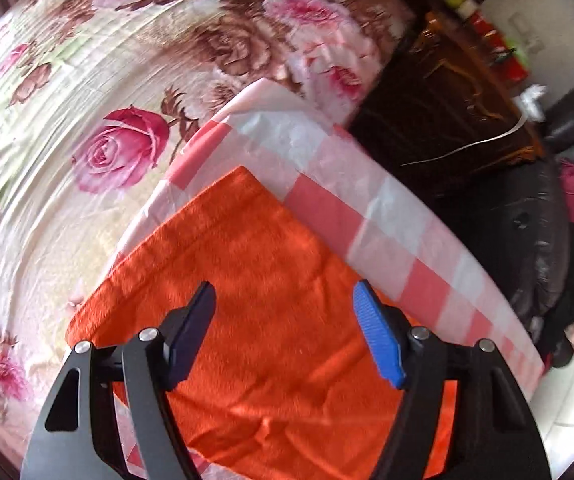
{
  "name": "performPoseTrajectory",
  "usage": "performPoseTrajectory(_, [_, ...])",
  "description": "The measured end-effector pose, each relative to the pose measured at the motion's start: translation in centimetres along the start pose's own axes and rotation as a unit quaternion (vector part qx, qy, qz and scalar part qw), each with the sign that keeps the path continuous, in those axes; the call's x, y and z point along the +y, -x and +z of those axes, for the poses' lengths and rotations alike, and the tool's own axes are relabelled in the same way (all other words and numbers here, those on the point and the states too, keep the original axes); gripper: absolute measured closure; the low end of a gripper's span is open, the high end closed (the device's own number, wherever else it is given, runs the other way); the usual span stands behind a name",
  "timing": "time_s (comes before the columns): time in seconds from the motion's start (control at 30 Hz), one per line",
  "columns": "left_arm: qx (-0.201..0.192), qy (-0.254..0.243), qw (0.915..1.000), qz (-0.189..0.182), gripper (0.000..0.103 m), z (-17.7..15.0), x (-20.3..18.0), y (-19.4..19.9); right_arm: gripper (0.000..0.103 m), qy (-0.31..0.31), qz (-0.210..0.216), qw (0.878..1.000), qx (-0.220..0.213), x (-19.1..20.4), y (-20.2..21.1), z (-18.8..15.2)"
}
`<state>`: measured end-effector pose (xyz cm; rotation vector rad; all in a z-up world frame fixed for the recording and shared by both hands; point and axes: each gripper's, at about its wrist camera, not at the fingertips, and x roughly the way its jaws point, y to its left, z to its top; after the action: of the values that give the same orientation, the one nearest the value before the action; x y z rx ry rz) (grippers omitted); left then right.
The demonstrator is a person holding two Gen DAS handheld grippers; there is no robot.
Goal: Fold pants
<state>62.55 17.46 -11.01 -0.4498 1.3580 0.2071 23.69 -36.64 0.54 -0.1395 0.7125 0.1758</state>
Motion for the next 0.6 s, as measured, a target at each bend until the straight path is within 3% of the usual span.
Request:
performPoseTrajectory(0.13, [0.025, 0.006, 0.9990, 0.037, 0.031, 0.3, -1.0, -1.8, 0.085, 0.034, 0.017, 0.999, 0.004, 3.2, 2.2, -2.8])
performPoseTrajectory(0.3, [0.032, 0.051, 0.9981, -0.013, 0.032, -0.3, -0.2, -1.7, 0.085, 0.063, 0.027, 0.998, 0.014, 5.2, 3.6, -5.2])
performPoseTrajectory(0.37, [0.028, 0.044, 0.9986, -0.002, 0.051, -0.7, -0.1, -1.4, 0.085, 0.052, 0.023, 0.998, 0.012, 5.0, 4.1, -5.8])
performPoseTrajectory(0.4, [0.027, 0.033, 0.9990, 0.009, 0.085, -1.0, 0.1, -1.0, 0.085, 0.044, 0.020, 0.999, 0.011, 4.6, 4.2, -5.7])
performPoseTrajectory(0.43, [0.028, 0.038, 0.9989, 0.000, 0.101, -1.1, 0.5, -0.9, 0.085, 0.029, 0.018, 0.999, 0.007, 4.0, 4.4, -5.7])
performPoseTrajectory(0.6, [-0.002, 0.066, 0.9945, -0.081, 0.101, -2.2, 4.1, 3.5, 0.085, -0.041, 0.021, 0.999, -0.012, 0.6, 4.5, -5.4])
